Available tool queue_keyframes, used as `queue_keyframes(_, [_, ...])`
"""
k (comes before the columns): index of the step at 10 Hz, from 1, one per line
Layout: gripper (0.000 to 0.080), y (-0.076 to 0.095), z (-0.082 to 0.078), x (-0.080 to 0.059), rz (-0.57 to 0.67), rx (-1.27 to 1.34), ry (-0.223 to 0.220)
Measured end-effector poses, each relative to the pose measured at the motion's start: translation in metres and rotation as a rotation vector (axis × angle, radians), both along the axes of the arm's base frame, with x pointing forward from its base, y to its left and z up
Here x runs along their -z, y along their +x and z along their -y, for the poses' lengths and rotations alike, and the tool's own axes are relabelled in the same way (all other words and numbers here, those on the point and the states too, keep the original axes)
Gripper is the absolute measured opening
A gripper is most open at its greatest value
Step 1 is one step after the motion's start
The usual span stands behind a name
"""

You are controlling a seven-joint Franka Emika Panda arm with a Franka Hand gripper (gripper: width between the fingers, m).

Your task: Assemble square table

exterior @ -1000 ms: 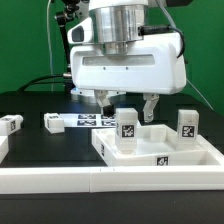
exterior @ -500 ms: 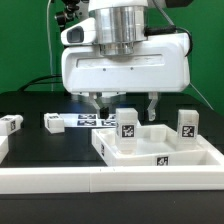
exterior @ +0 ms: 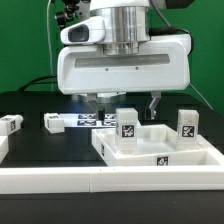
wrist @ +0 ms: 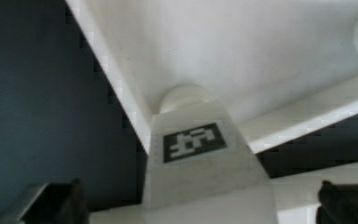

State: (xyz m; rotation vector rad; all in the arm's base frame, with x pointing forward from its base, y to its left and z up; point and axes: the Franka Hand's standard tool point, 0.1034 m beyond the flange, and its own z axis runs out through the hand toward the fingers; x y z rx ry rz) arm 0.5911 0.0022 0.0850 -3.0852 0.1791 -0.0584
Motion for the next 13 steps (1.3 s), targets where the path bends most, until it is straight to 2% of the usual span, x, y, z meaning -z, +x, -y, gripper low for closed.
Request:
queue_keyframes(2, [0.0649,0.0011,0.0024,-0.0014,0.0,-0.145,-0.03])
queue_keyframes(4, [0.0622,0.0008,0.0047,-0.0011,0.0,-0.158,-0.031])
queue_keyframes(5, [0.0432,0.0007,0.0049,-0.0011,0.0,-0.158,-0.031])
queue_keyframes(6, [0.0296,0.0007,0.0048,-0.001,-0.001,-0.142,-0.03])
queue_keyframes(9, [0.0292,0.0008,0.0047,-0.0011,-0.001,-0.126,-0.029])
queue_keyframes(13, [0.0292,0.0008,0.004,-0.0011,-0.01,0.136,-0.018])
